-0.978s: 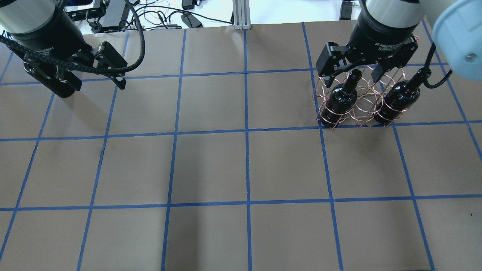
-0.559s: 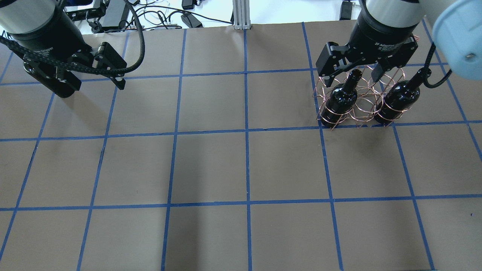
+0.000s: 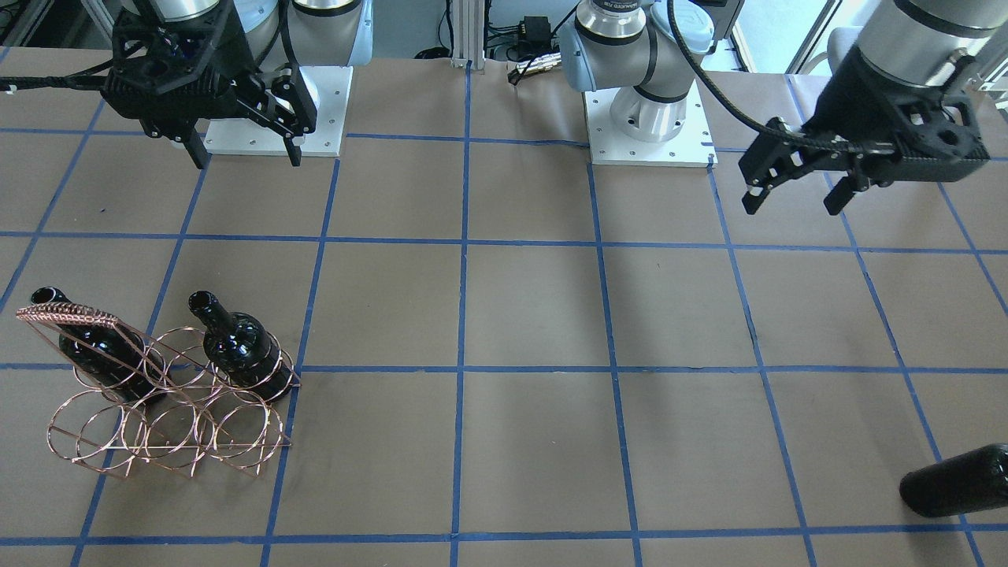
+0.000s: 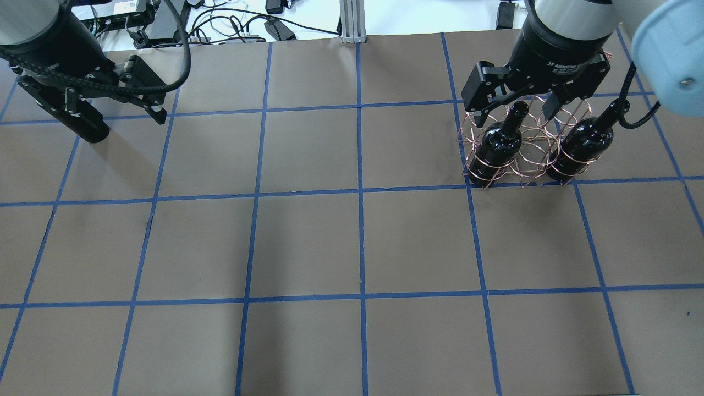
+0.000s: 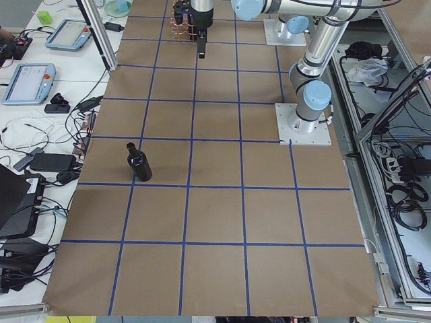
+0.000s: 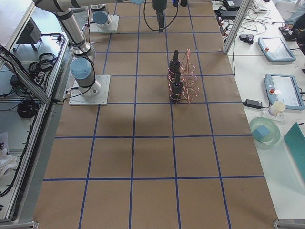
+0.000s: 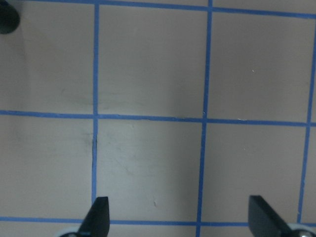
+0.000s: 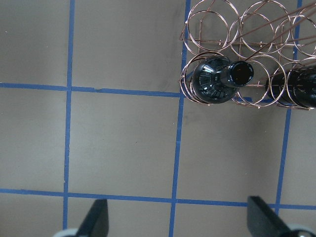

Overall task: Place wine into wine basket
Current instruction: 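Lower the left gripper onto the black bottle's neck and close it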

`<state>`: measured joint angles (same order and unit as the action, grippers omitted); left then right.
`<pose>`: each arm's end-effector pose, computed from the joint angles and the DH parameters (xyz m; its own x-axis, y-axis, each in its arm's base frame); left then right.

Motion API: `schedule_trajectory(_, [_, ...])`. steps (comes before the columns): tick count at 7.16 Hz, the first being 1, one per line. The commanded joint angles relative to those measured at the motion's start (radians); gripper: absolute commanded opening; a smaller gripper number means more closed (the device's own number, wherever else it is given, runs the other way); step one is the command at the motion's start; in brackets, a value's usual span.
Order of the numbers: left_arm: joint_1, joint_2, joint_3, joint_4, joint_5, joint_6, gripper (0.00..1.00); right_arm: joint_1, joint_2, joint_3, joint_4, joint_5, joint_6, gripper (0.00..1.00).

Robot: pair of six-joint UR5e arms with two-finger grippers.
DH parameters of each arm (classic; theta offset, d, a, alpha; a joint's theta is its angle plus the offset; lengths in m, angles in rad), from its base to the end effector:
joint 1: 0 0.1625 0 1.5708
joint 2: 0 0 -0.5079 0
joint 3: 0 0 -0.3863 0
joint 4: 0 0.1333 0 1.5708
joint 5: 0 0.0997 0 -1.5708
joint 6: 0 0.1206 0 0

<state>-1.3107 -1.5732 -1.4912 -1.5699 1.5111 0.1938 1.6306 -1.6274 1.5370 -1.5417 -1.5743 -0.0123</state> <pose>-0.0084 -0.5146 0.5879 -0.9971 -0.0620 0.0433 -0.0656 0.9940 -0.0880 0.1603 -0.4541 0.5902 -0.9974 -0.0718 0.0043 -0.0719 0.9955 -0.0612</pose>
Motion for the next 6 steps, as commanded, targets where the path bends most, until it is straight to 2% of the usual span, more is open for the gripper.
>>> schedule_trajectory(1, [0.149,-0.100,0.087,0.044,-0.011,0.168,1.00,0.000,0.000,0.000,0.000,-0.001,0.000,1.00])
schedule_trajectory(3, [0.249,-0.221,0.181,0.082,-0.009,0.336,1.00,0.002,0.000,0.000,0.000,-0.001,0.000,1.00])
schedule_trajectory(4, [0.292,-0.284,0.202,0.156,-0.012,0.425,1.00,0.002,0.000,0.000,0.000,-0.001,0.000,1.00])
schedule_trajectory(6, [0.314,-0.390,0.288,0.182,-0.015,0.434,1.00,0.002,0.000,0.000,0.000,-0.001,0.000,1.00])
